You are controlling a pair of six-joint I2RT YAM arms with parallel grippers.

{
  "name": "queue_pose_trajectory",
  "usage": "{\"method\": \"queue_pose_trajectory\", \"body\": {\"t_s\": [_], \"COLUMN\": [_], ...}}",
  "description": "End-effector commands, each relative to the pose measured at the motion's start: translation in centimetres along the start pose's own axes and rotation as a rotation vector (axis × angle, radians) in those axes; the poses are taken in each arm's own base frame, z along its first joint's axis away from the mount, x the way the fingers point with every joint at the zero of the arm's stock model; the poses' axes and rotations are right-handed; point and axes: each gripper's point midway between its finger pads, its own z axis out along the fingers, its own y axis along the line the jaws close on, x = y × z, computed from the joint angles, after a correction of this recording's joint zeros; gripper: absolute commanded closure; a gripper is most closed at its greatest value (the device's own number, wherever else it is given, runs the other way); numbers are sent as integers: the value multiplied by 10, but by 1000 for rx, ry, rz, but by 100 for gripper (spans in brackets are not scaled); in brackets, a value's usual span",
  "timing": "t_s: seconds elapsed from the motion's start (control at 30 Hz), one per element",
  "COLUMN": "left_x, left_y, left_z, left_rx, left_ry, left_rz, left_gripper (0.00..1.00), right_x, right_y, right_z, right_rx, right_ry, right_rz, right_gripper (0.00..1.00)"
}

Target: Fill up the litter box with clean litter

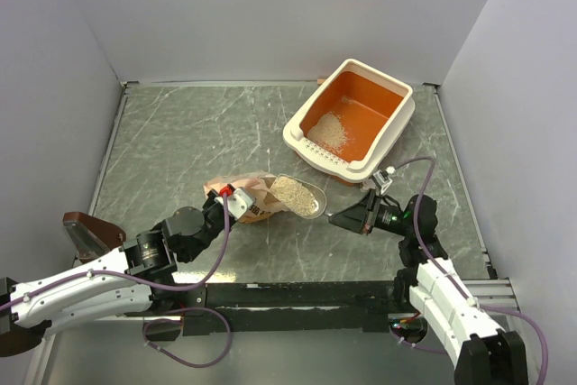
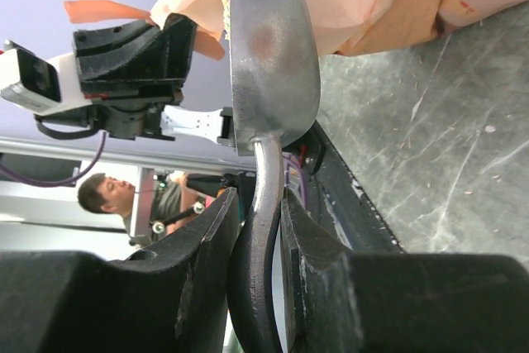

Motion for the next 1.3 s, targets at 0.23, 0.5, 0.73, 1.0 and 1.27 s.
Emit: {"method": "queue_pose_trajectory", "body": {"t_s": [0.23,0.5,0.73,1.0,1.27], "left_x": [-22,-20,-18,-19,-20], "left_y": [5,4,-1,2,-1], "left_z": [-1,0,2,0,2], "left_rx": [-17,-17,2,-6,5], "left_ry": [-74,-68,-59,-69,-66], "left_rz": [-46,-45,-41,-44,-44], "left_gripper": [99,99,99,99,99], "right_x": [-43,-85,-128,-183,-239], "right_y": [69,83,73,38,-1], "right_z": [1,9,15,13,4], "right_rx": [-36,31,54,108,386], "right_ry": [-131,-243,-389,-561,-658], "right_rz": [-61,-49,-16,34,5], "right_gripper": [100,100,100,100,100]}}
